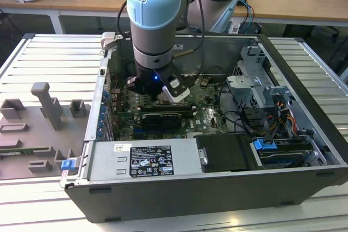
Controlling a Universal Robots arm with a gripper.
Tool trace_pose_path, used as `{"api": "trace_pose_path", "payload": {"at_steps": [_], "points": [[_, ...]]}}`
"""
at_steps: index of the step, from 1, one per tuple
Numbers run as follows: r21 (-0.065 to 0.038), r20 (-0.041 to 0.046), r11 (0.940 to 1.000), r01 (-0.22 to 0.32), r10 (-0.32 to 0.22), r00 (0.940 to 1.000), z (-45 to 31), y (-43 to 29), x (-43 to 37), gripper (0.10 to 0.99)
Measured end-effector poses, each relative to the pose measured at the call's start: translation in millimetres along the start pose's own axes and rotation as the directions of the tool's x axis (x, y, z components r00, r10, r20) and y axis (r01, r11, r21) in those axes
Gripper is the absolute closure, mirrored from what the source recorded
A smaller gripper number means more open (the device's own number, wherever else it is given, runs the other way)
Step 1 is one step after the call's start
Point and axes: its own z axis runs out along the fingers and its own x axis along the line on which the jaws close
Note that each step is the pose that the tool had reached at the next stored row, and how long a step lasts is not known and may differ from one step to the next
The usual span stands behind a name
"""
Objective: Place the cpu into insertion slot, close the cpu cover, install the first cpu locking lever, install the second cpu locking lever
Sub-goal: 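Install the second cpu locking lever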
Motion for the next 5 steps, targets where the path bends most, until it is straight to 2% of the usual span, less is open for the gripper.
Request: {"api": "trace_pose_path", "payload": {"at_steps": [5], "points": [[0.0, 0.0001, 1.0, 0.0, 0.0, 1.0, -4.1, 1.6, -0.2, 0.98]]}}
